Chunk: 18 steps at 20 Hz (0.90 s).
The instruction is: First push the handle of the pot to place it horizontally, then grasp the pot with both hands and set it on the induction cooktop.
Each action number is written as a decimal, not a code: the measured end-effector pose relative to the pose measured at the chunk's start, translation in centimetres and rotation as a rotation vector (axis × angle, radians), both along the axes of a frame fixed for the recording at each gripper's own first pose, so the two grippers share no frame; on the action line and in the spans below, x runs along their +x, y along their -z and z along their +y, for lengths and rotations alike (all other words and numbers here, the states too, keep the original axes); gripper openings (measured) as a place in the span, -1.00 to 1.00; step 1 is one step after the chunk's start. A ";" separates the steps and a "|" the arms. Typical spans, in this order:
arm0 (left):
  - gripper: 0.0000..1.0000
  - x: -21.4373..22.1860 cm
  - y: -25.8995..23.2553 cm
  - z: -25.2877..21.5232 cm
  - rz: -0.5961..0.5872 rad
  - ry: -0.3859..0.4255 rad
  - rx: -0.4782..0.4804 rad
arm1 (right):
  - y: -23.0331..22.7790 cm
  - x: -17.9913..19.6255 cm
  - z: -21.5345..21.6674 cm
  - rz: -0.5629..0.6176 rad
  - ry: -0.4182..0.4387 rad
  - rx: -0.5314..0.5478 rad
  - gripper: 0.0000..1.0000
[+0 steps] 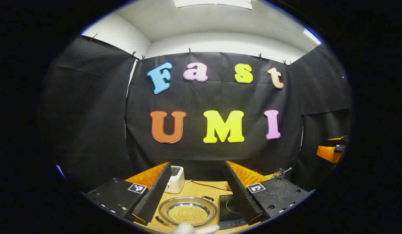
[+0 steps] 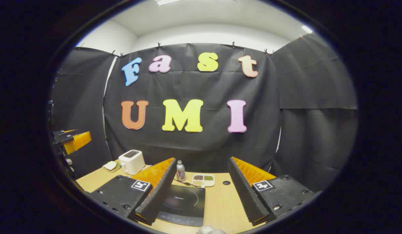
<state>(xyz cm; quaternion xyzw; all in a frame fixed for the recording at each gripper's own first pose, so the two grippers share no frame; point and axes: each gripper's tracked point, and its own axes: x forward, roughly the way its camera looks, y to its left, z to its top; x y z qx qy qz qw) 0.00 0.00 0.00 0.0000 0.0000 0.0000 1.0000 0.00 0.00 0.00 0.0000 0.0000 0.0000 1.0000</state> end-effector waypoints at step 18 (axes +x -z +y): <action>0.92 0.2 2.7 2.3 0.058 0.022 0.029 | 0.7 0.5 3.8 -0.006 0.002 -0.036 0.97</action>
